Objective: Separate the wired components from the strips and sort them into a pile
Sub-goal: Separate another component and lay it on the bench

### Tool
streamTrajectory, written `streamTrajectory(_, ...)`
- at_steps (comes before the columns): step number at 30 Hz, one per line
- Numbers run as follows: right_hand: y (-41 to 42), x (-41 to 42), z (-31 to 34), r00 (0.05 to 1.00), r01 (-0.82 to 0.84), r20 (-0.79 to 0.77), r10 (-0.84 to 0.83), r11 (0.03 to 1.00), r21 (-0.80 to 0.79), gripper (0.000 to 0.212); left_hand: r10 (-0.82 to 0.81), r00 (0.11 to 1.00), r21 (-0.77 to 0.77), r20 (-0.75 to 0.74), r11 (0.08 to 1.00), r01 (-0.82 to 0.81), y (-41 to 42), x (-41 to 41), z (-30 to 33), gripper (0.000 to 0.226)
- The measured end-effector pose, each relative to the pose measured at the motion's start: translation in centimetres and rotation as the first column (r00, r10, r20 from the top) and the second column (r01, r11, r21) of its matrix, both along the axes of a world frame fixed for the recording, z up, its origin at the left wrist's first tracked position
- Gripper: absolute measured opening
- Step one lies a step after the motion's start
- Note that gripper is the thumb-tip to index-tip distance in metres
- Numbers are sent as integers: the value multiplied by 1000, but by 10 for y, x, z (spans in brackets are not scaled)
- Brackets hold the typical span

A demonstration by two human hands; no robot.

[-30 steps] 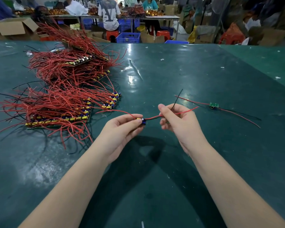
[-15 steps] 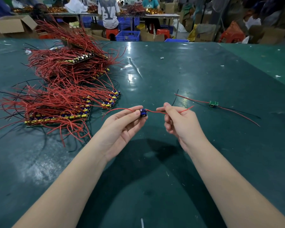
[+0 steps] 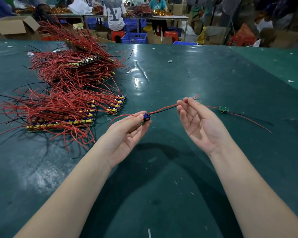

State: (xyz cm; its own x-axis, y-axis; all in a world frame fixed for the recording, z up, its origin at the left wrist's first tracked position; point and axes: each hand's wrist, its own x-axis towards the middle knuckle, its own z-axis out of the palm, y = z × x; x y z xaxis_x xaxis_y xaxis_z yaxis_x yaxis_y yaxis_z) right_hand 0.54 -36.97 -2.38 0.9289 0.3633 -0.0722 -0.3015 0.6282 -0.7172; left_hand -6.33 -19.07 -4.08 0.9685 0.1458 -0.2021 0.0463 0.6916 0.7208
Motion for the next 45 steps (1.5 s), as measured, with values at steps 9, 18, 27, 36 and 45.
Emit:
streamTrajectory(9,-6,4,-3,980,164,139,-144,976,-146,15,16,998,5,-64,1000,-16,0,-1,1,12)
streamTrajectory(18,-8,7,-7,960,261,166,-226,938,-230,5,55,997,56,-48,997,-53,3,1,-2,9)
streamTrajectory(27,-3,4,-13,928,373,148,-343,873,-313,13,72,997,134,-24,989,-68,4,2,-5,9)
streamTrajectory(36,-6,8,-16,932,352,16,-363,892,-283,16,105,994,238,32,965,-110,-1,3,-11,10)
streamTrajectory(45,-4,9,-26,868,489,356,-345,716,-498,16,144,989,84,35,986,-146,7,5,-9,9)
